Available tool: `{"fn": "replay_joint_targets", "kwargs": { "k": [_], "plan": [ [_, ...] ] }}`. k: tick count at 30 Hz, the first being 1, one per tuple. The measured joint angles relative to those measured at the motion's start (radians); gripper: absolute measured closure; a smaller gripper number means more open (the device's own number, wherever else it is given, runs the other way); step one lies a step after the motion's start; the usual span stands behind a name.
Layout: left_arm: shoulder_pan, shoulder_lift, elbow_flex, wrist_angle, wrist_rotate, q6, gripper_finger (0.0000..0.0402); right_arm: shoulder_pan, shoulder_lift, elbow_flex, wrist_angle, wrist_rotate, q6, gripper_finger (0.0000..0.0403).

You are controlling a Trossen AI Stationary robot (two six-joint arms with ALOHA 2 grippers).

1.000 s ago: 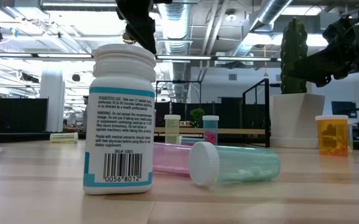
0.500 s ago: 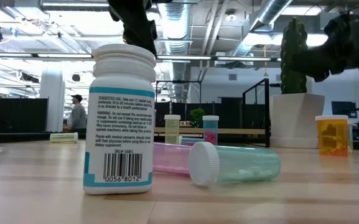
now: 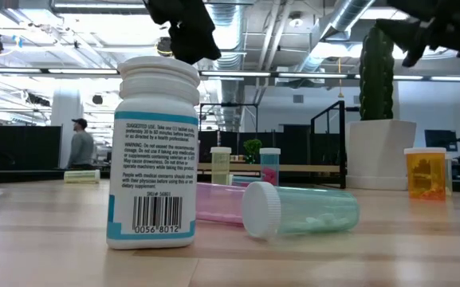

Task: Pick and place medicine bottles onto shelf by color
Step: Put the blue pill bottle on the shelf

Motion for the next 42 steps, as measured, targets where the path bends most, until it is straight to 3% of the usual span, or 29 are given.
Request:
{"fn": "replay_joint_targets", "kwargs": {
  "k": [3,7,10,14,19,25,32,35,42],
  "plan": [
    [-0.005,-0.010,0.000,-0.011,0.014,0.001,0.0233,0.000,0.000,0.000,0.050,0.020,0.061,0.0143],
    [-0.021,-0.025,0.000,-0.054,-0.004,0.001,0.0233,0.000,0.006,0.000,0.022,0.148,0.101,0.0143],
    [-0.038,-0.055,-0.015,-0.077,-0.042,-0.003,0.0233,0.000,0.047,0.000,0.028,0.188,0.124,0.0143],
    [-0.044,-0.136,-0.122,0.015,-0.081,-0.040,0.0233,0.000,0.134,0.002,0.152,0.188,0.127,0.0143],
    [-0.044,-0.255,-0.312,0.250,-0.123,-0.108,0.0233,0.000,0.278,0.024,0.245,0.187,0.116,0.0143],
    [-0.044,-0.353,-0.460,0.426,-0.202,-0.089,0.0233,0.011,0.485,0.124,0.241,0.184,0.116,0.0143],
    [-0.048,-0.359,-0.503,0.530,-0.224,-0.045,0.0233,0.041,0.744,0.294,0.243,0.176,0.195,0.0143],
    [-0.054,-0.358,-0.512,0.535,-0.231,-0.049,0.0233,0.050,0.835,0.370,0.229,0.117,0.206,0.0143],
    [-0.085,-0.358,-0.512,0.535,-0.255,-0.052,0.0233,0.130,0.995,0.583,-0.057,0.046,0.170,0.0143]
  ]
}}
